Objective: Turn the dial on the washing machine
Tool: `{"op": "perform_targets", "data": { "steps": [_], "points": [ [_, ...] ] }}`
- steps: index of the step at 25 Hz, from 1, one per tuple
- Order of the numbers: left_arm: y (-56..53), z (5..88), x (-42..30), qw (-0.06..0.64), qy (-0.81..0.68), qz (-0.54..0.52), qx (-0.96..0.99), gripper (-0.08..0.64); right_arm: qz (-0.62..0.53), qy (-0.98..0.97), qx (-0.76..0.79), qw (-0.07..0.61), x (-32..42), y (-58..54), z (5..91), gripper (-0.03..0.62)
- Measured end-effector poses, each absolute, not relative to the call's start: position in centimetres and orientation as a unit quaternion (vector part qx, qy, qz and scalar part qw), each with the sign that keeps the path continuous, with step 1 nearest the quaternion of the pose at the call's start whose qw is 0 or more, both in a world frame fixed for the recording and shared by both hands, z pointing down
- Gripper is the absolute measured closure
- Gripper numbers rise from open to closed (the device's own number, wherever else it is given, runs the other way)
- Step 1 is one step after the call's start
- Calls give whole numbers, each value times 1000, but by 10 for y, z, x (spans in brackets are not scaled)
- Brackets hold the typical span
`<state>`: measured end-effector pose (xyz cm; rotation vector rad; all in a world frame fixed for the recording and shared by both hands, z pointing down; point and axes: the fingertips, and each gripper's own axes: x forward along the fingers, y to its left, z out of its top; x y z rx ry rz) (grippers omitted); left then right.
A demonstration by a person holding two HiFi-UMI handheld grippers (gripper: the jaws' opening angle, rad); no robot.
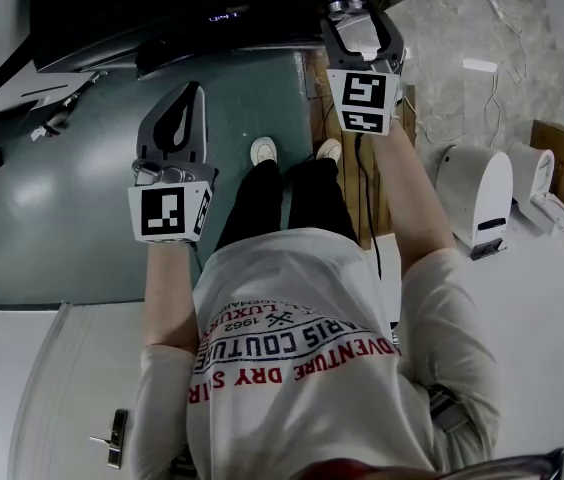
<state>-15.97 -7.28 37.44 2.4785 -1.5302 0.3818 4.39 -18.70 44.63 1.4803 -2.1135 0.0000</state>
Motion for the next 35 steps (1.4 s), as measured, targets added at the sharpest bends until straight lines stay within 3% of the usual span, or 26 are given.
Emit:
{"op": "perform_targets", "data": {
  "steps": [6,15,27,35],
  "points": [
    [-67,379,-153,102,-506,136,845,545,-157,-761,515,363,38,-176,453,298],
    [-63,381,-155,105,-512,138,841,545,-165,-742,529,377,41,-185,453,307],
    [-64,387,-152,109,-513,139,840,545,15,-788,558,260,44,-189,448,308],
    [-64,388,-149,110,-513,142,840,545,10,-795,554,246,44,-188,444,307]
  ]
}}
